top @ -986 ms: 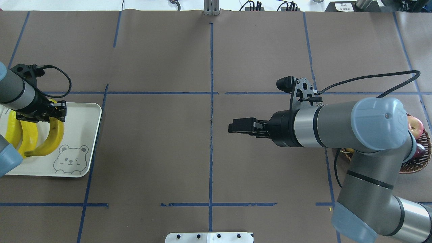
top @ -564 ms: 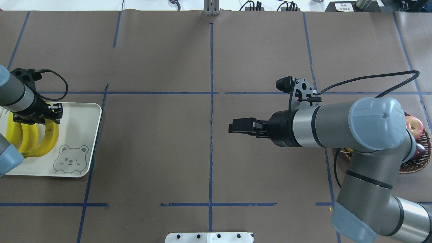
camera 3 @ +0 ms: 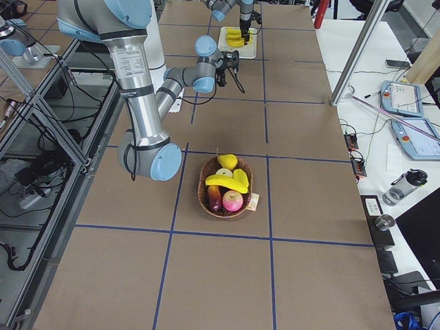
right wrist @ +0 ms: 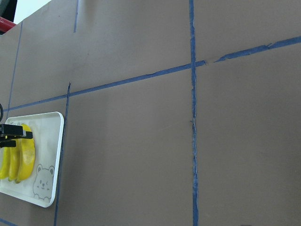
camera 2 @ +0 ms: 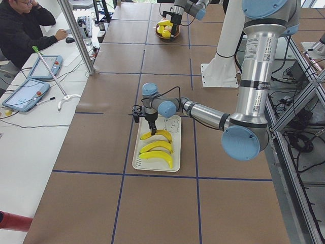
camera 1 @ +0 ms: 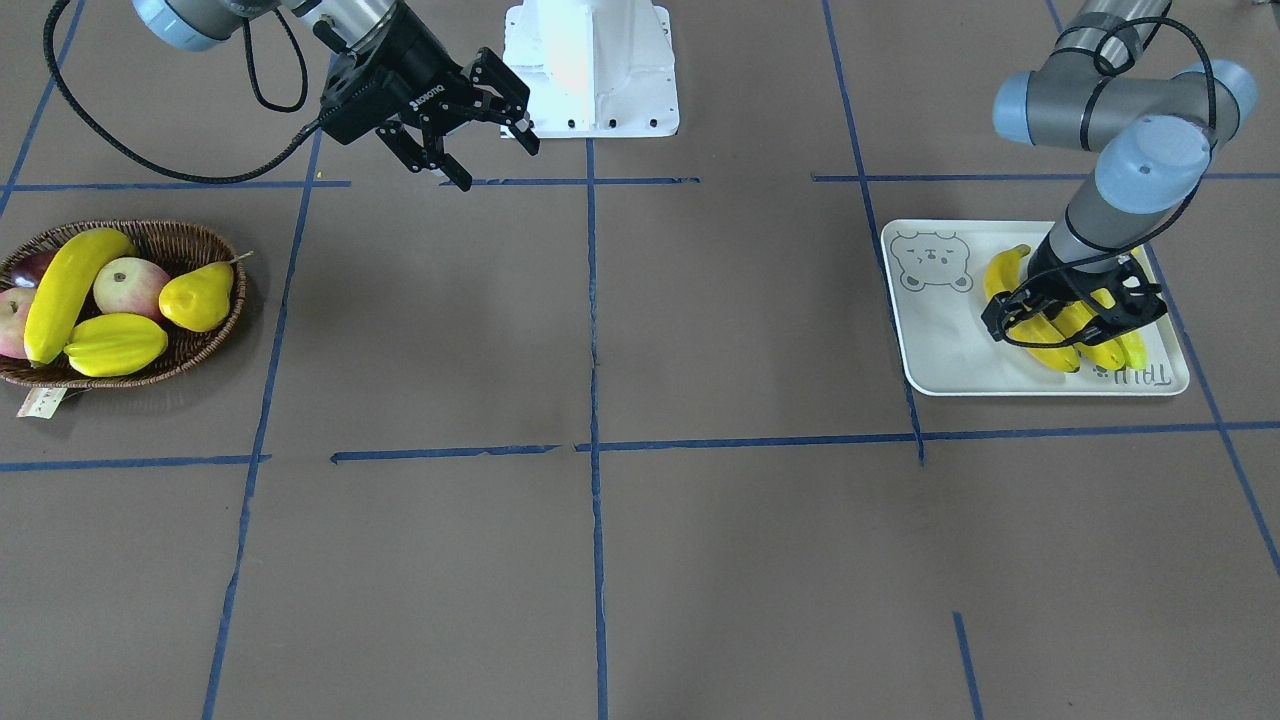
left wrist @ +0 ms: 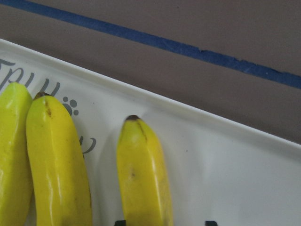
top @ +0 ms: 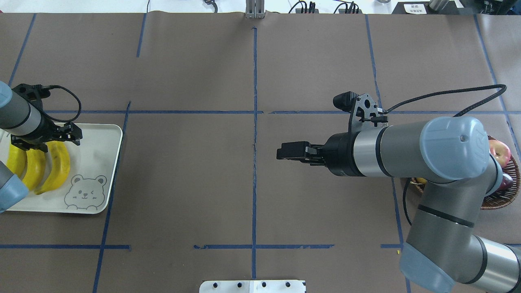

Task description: Transfer all bananas from basket to plate

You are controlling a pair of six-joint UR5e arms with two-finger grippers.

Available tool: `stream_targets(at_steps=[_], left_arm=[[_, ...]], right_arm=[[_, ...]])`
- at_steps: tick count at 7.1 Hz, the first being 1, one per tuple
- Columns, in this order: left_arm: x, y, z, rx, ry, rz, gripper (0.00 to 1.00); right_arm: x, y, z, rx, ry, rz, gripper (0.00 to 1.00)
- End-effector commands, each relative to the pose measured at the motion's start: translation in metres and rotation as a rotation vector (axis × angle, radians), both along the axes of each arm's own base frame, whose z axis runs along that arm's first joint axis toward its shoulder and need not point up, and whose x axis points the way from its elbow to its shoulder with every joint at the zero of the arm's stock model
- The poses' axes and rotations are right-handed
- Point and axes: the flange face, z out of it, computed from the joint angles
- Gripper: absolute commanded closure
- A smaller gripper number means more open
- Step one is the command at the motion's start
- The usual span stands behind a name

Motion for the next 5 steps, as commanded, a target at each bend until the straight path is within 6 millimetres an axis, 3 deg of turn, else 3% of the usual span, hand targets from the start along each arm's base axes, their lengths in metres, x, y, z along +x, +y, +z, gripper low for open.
stream_targets(at_steps=[1, 2, 3, 5], left_arm=[[0.005, 0.000, -0.045, 0.068, 0.066, 0.007, 0.00], [0.004, 0.001, -0.069, 0.102, 0.094, 0.007, 0.00], [0.007, -0.003, -0.086, 0.121, 0.114, 0.001, 0.00], [0.011, -0.007, -0.112, 0.136, 0.132, -0.004, 0.00]], right_arm=[[0.013, -0.015, 0.008, -0.036, 0.057, 0.018, 0.00], [0.036, -0.038, 0.018, -0.084, 0.113, 0.029, 0.00], [0.069, -0.045, 0.037, -0.117, 0.147, 0.026, 0.00], [0.150, -0.014, 0.113, -0.051, 0.298, 0.019, 0.00]])
